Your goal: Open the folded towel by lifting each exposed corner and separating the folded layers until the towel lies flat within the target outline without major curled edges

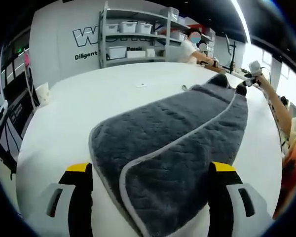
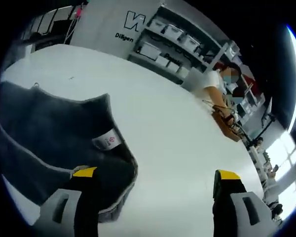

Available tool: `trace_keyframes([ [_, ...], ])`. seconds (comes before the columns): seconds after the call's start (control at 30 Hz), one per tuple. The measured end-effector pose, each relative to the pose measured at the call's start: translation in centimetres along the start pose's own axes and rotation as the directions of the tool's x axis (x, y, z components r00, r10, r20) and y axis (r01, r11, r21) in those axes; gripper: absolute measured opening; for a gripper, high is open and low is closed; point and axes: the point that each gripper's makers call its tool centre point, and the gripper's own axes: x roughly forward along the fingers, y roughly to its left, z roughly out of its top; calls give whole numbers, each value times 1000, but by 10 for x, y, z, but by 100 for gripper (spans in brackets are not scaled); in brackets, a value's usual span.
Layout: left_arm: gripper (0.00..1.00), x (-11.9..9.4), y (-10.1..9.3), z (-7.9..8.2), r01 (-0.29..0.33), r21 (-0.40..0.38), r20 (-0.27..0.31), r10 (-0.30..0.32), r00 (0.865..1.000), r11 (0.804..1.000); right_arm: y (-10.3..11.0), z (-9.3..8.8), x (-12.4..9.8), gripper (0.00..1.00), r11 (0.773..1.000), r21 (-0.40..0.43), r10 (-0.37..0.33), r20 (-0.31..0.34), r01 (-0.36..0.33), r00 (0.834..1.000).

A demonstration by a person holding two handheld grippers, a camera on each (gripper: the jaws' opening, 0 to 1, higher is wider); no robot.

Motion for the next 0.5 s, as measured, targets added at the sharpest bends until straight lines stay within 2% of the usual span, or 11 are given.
trace_keyframes([
  [0.13, 95, 0, -1, -1, 4, -1, -9, -4, 1000, 1000, 17, 4, -12, 99, 999, 3, 38, 20, -38, 999],
  [0.27, 95, 0, -1, 0, 3, -1, -8, -3, 1000, 1000, 20, 5, -14, 99, 999, 1, 39, 24, -39, 999],
  [0.3, 95, 0, -1, 0, 3, -1, -7, -3, 1000, 1000, 37, 14, -29, 99, 996, 24, 87, 45, -88, 995],
  [0.5, 95, -1, -1, 1, 2, -1, -7, -2, 1000, 1000, 64, 32, -50, 99, 990, 3, 142, 88, -143, 986],
])
